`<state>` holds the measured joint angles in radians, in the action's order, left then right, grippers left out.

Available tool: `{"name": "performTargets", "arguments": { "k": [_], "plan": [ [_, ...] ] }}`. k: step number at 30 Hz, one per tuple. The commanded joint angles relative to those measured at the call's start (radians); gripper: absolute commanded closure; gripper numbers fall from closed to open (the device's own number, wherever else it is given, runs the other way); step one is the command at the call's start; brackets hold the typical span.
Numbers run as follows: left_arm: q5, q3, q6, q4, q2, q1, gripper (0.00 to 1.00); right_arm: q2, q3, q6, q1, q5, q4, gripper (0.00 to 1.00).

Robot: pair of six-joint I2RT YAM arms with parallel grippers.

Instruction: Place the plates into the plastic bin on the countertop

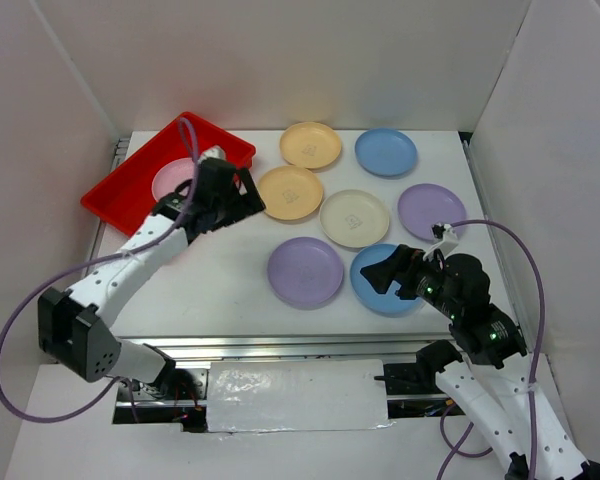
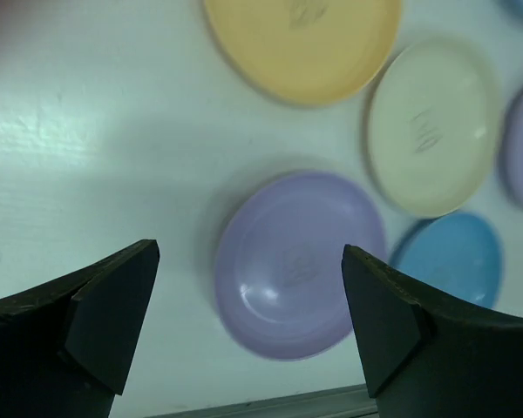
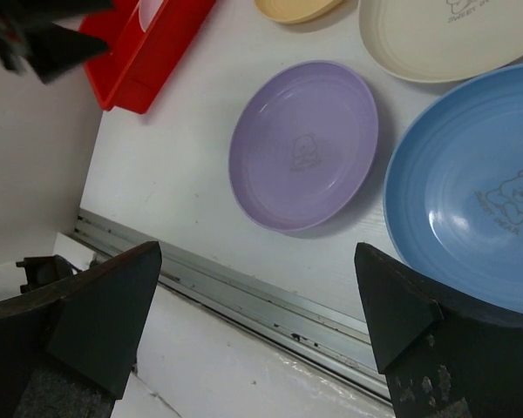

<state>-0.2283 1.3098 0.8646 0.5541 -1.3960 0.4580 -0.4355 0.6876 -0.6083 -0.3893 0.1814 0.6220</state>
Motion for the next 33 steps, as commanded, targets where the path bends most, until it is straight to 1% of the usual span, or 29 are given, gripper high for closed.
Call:
{"name": "performTargets", "arguments": {
  "k": [1,3,5,10,12,15,16,17,18,19,20,22,23,24,25,26,28,29,30,31,32,33],
  "plan": [
    [0.095,-0.116,-0.116,-0.066,-0.069,0.065,0.01,0.015,0.044,0.009,-0.008,-0.034,-0.008,0.0],
    [0.061,-0.157,-0.133,-0.063,-0.09,0.109,0.01,0.027,0.041,0.005,-0.008,-0.04,0.004,0.0],
    [0.058,-0.178,-0.148,-0.063,-0.116,0.128,0.01,0.043,0.033,-0.001,-0.01,-0.037,0.001,0.0],
    [0.076,-0.236,-0.151,-0.114,-0.25,0.182,0.01,0.032,0.023,-0.01,-0.011,-0.008,-0.011,0.0],
    [0.066,-0.245,-0.13,-0.128,-0.314,0.2,0.04,0.032,0.021,-0.01,-0.011,-0.007,-0.01,0.0],
    [0.011,-0.248,-0.087,-0.122,-0.365,0.228,0.25,0.037,0.024,-0.008,-0.011,-0.014,-0.004,0.0],
    [-0.027,-0.248,-0.073,-0.115,-0.37,0.235,0.41,0.037,0.027,-0.005,-0.013,-0.017,-0.001,0.0],
    [-0.045,-0.248,-0.062,-0.102,-0.374,0.249,0.46,0.04,0.027,-0.005,-0.013,-0.019,0.005,0.0],
    [-0.061,-0.248,-0.041,-0.095,-0.371,0.255,0.49,0.041,0.03,-0.004,-0.014,-0.022,0.005,0.0],
    [-0.104,-0.251,-0.026,-0.085,-0.37,0.263,0.61,0.043,0.029,-0.004,-0.011,-0.025,0.008,0.0],
    [-0.12,-0.257,-0.015,-0.079,-0.354,0.269,0.63,0.043,0.03,-0.005,-0.014,-0.028,0.012,0.0],
    [-0.134,-0.271,0.011,-0.071,-0.333,0.272,0.88,0.043,0.03,-0.005,-0.014,-0.03,0.01,0.0],
    [-0.161,-0.288,0.037,-0.06,-0.301,0.272,0.96,0.043,0.029,-0.005,-0.016,-0.026,0.008,0.0],
    [-0.177,-0.296,0.054,-0.031,-0.273,0.274,1.0,0.04,0.029,-0.005,-0.016,-0.026,0.007,0.0],
    [-0.199,-0.303,0.071,-0.013,-0.247,0.275,1.0,0.043,0.027,-0.008,-0.016,-0.023,0.002,0.0],
    [-0.254,-0.316,0.091,0.013,-0.168,0.278,1.0,0.04,0.027,-0.008,-0.017,-0.022,0.002,0.0],
    [-0.308,-0.316,0.146,0.102,-0.079,0.274,1.0,0.038,0.024,-0.008,-0.019,-0.023,-0.005,0.0],
    [-0.33,-0.302,0.157,0.124,0.013,0.257,1.0,0.035,0.021,-0.008,-0.019,-0.023,-0.01,0.0],
    [-0.35,-0.282,0.152,0.141,0.099,0.207,1.0,0.029,0.018,-0.01,-0.019,-0.022,-0.019,0.0],
    [-0.348,-0.282,0.145,0.138,0.1,0.206,1.0,0.026,0.017,-0.011,-0.019,-0.022,-0.027,0.0],
    [-0.344,-0.262,0.127,0.127,0.165,0.135,1.0,0.015,0.009,-0.013,-0.02,-0.016,-0.034,0.0],
    [-0.324,-0.242,0.119,0.106,0.192,0.093,1.0,0.012,0.007,-0.019,-0.022,-0.01,-0.05,0.0]
  ]
}}
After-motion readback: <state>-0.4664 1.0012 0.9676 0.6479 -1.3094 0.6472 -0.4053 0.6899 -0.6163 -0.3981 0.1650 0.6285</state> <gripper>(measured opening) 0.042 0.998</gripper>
